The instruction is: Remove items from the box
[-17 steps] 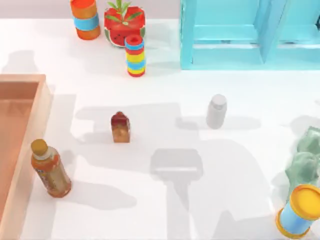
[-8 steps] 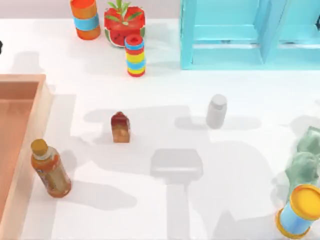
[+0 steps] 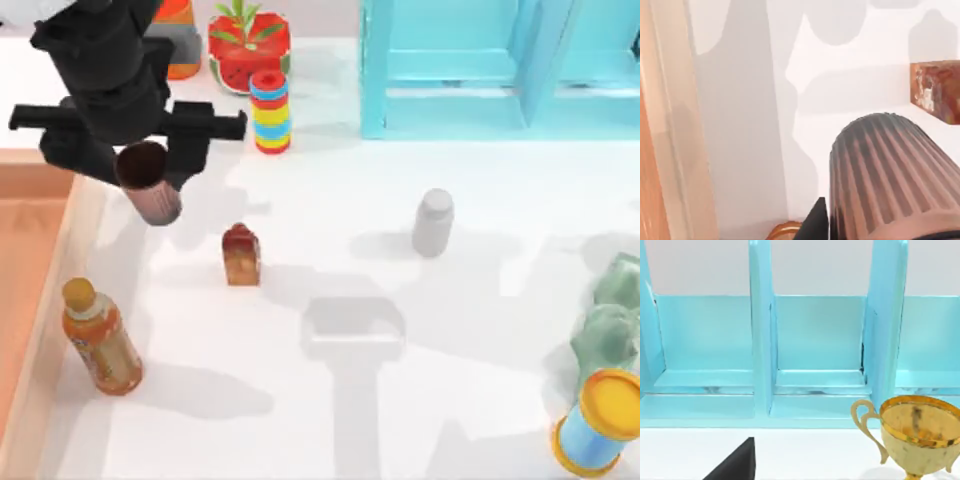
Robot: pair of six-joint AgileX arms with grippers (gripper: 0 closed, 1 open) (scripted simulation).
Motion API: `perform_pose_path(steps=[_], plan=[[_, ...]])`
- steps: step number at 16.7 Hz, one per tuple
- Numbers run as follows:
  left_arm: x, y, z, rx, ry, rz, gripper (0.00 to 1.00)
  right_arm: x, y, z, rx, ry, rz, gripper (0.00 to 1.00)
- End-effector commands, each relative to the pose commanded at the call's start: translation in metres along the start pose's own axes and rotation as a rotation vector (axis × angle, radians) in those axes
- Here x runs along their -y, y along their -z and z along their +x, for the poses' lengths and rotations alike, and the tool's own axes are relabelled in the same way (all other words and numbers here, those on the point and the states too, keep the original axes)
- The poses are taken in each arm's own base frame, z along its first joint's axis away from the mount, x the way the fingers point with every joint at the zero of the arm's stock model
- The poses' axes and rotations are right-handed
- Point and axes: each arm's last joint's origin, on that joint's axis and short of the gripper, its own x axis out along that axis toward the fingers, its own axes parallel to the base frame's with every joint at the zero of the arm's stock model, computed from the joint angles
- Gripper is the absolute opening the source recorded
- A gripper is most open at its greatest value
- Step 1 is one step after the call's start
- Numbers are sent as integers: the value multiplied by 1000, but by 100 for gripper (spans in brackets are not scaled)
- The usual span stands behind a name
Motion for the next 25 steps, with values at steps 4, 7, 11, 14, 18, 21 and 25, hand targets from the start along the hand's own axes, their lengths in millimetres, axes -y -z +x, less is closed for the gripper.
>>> perform_pose_path(steps=[4, 7, 11, 14, 18, 21, 25], plan=[[92, 45, 19, -16, 33, 0, 0, 0, 0, 0, 0, 0, 0, 100], [121, 88, 38, -101, 0, -3, 0, 0, 0, 0, 0, 0, 0, 100], [125, 120, 47, -160, -15, -51, 0, 0, 0, 0, 0, 0, 0, 100], [119, 122, 47, -172, -14, -88, 0, 0, 0, 0, 0, 0, 0, 100], [120, 122, 48, -175, -19, -84, 0, 0, 0, 0, 0, 0, 0, 100], [119, 124, 59, -180, -24, -84, 0, 0, 0, 0, 0, 0, 0, 100], [120, 127, 80, -164, -8, -88, 0, 0, 0, 0, 0, 0, 0, 100]])
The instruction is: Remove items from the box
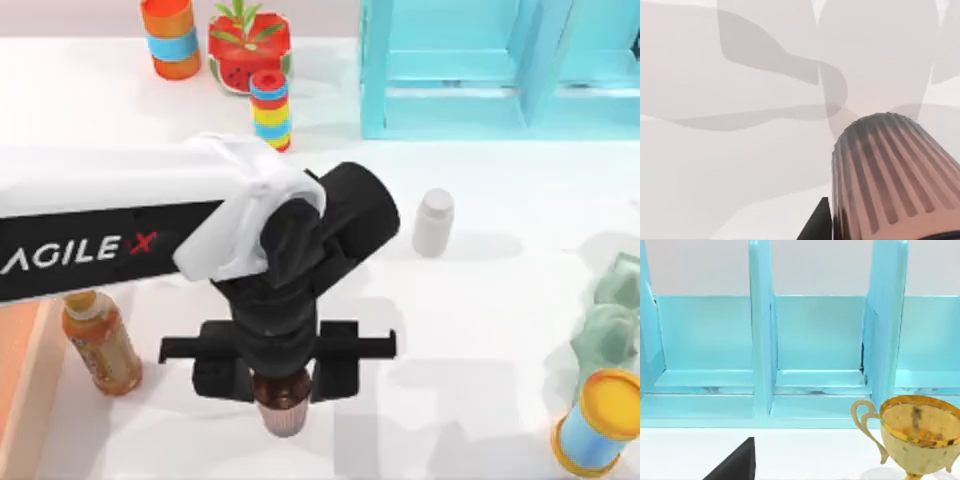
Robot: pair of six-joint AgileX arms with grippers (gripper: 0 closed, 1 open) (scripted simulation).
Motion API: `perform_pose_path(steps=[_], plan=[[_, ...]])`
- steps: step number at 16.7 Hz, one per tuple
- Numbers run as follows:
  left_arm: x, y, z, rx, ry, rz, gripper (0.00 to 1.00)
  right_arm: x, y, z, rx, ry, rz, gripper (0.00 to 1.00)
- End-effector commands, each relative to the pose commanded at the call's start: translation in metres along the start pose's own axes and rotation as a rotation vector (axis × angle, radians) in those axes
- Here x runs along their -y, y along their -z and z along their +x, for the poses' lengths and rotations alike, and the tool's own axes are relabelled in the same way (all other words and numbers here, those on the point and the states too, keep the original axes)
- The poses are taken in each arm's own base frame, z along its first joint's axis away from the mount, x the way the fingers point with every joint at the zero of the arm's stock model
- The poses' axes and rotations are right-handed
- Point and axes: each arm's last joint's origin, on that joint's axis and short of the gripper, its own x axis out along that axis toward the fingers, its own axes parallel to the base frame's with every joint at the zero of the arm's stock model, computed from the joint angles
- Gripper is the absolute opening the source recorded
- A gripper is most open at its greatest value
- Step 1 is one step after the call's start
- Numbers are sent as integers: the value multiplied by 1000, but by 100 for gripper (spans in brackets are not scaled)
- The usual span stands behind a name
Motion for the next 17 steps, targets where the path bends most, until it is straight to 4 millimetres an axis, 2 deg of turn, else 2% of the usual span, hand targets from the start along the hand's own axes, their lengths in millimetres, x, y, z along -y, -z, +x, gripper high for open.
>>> perform_pose_path(steps=[2, 6, 17], plan=[[-1, 1, 10, -6, -5, -1, 0, 0, 0, 0, 0, 0, 0, 100], [-1, 1, 11, -7, -7, -1, 0, 0, 0, 0, 0, 0, 0, 100], [-1, 1, 11, -7, -7, -1, 83, 0, 0, 0, 0, 0, 0, 100]])
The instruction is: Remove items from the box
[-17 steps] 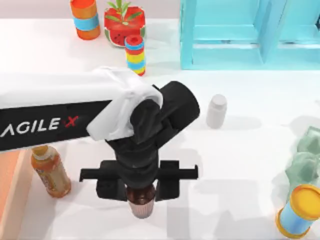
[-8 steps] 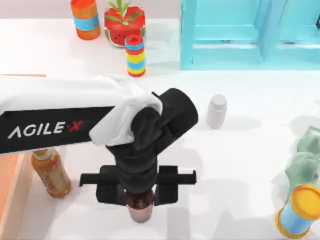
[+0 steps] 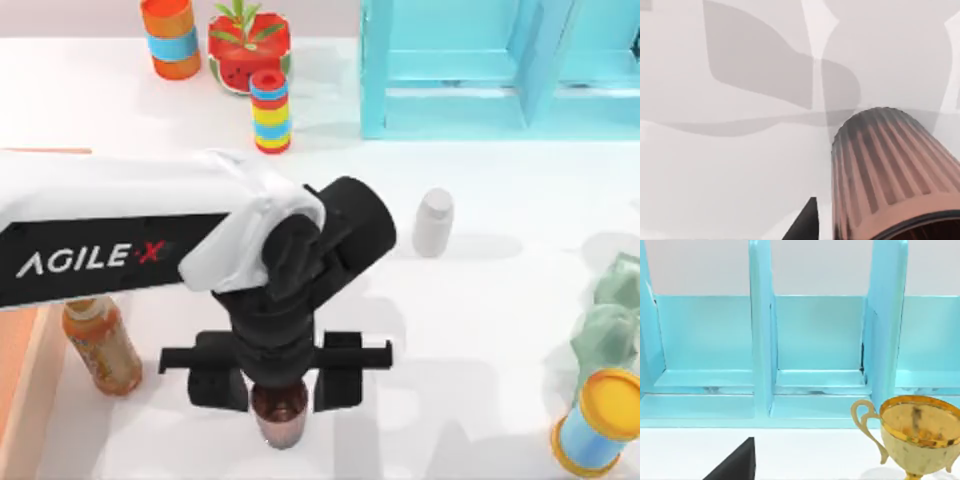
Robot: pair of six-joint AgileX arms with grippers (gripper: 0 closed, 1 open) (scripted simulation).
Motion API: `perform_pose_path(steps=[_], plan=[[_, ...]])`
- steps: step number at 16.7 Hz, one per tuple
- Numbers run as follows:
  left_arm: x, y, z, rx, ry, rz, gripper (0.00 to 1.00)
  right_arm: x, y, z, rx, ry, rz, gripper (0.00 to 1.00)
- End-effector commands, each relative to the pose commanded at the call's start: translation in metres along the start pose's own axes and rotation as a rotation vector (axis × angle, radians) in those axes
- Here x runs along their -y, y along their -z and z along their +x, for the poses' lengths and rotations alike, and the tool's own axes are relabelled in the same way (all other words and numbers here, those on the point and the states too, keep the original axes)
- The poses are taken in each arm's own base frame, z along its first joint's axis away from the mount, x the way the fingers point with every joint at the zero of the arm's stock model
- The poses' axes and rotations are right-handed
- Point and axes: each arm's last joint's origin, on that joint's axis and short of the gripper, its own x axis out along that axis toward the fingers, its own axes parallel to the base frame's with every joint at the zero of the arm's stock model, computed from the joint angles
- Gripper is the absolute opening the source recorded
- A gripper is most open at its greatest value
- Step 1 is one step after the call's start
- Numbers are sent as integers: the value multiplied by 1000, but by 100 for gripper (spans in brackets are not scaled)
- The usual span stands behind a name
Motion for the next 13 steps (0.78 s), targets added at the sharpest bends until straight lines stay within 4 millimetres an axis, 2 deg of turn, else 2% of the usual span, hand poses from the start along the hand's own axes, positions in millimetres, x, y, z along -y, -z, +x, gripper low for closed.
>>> perform_pose_path(steps=[2, 3, 13], plan=[[0, 0, 0, 0, 0, 0, 98, 0, 0, 0, 0, 0, 0, 100], [0, 0, 0, 0, 0, 0, 100, 0, 0, 0, 0, 0, 0, 100], [1, 0, -3, -1, -1, 0, 100, 0, 0, 0, 0, 0, 0, 100]])
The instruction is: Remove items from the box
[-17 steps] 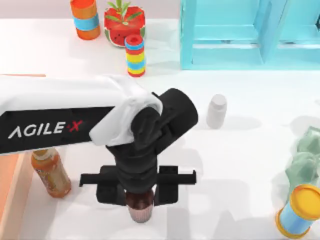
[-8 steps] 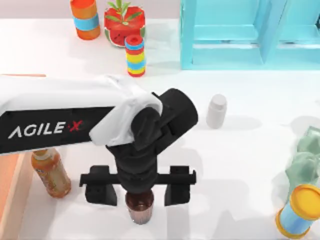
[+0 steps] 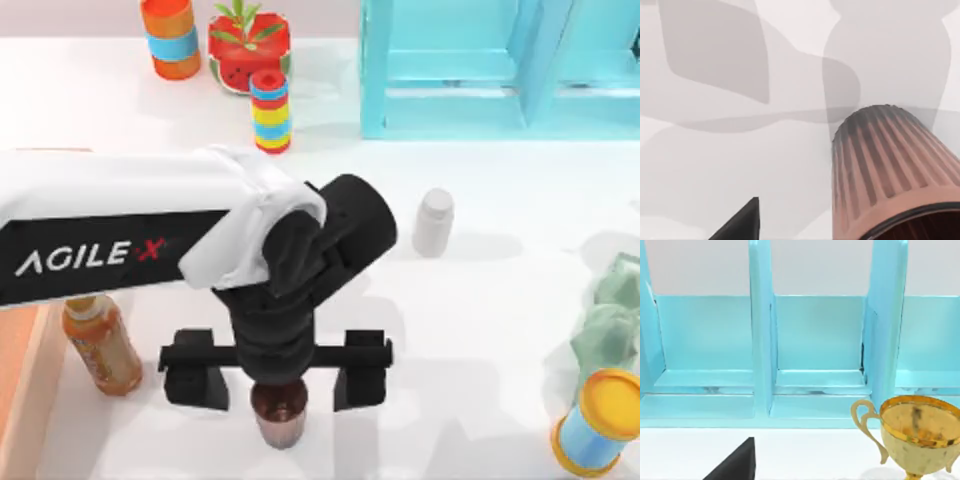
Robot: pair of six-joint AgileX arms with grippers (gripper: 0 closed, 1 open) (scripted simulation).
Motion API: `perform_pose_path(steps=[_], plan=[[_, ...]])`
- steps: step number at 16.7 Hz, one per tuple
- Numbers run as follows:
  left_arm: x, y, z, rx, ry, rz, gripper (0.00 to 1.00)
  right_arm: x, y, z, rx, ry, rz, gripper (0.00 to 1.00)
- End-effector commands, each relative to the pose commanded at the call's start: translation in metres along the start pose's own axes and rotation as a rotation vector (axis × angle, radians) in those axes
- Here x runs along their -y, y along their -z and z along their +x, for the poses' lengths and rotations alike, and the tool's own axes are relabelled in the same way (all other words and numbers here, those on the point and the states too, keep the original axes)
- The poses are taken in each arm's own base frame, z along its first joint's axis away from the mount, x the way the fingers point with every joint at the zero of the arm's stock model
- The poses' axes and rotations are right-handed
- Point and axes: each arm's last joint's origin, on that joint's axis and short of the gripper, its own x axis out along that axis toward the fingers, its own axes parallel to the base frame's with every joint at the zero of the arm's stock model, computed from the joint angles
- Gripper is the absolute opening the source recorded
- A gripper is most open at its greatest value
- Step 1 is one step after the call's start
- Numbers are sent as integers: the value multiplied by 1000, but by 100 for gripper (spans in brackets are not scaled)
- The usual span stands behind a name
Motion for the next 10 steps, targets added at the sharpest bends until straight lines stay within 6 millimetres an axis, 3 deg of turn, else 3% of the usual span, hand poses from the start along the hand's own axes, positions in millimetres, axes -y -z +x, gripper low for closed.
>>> perform_pose_path(steps=[3, 10], plan=[[2, -2, -19, -3, -4, 1, 100, 0, 0, 0, 0, 0, 0, 100], [1, -1, -88, 0, 0, 1, 100, 0, 0, 0, 0, 0, 0, 100]])
